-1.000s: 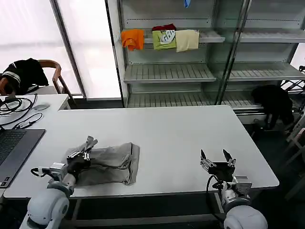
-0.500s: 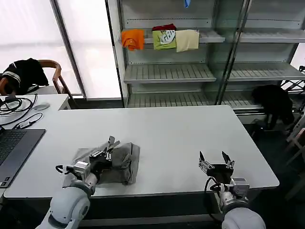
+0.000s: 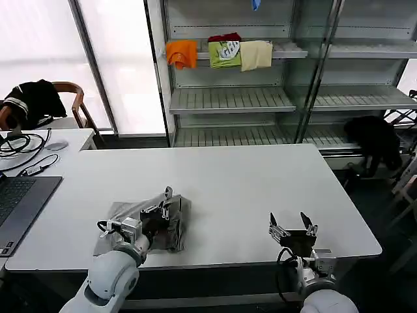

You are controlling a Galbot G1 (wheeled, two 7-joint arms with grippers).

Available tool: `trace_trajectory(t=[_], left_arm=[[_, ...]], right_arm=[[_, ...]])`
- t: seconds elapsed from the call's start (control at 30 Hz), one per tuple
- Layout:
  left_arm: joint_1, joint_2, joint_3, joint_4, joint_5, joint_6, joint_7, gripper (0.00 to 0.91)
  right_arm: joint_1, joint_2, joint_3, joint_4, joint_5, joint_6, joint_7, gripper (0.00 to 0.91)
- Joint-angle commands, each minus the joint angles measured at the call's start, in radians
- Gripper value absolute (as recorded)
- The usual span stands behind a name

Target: Fold and organize the clothes.

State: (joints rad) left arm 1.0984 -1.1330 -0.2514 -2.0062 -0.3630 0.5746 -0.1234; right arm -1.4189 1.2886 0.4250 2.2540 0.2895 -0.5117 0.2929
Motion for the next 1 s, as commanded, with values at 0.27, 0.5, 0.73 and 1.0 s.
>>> trace_trajectory(t=[0.27,0.5,0.73,1.0], left_arm=[[-0.05,-0.03,0.053,0.058,-0.013,-0.028,0.016,0.907],[-0.024,-0.058,0.051,-0.002,-0.257,-0.059,0.012,0.907],[0.009,-0.071,-0.004,-0.176,-0.48,-0.035,-0.094,0.907],[0.089,0.039,-0.266,-0.175,-0.437,-0.003,-0.152,0.907]], right_arm=[[-0.007,0.002,-0.005,-0.012,-0.007,0.005,-0.002,0.907],[0.012,0.002,-0.019,-0.024,-0.011,0.006,-0.002,0.907],[0.048,-0.011,-0.029,-0.038,-0.007,0.0,0.0,0.907],[0.104,-0.03,-0.062,-0.078,0.025,0.005,-0.003,0.907]])
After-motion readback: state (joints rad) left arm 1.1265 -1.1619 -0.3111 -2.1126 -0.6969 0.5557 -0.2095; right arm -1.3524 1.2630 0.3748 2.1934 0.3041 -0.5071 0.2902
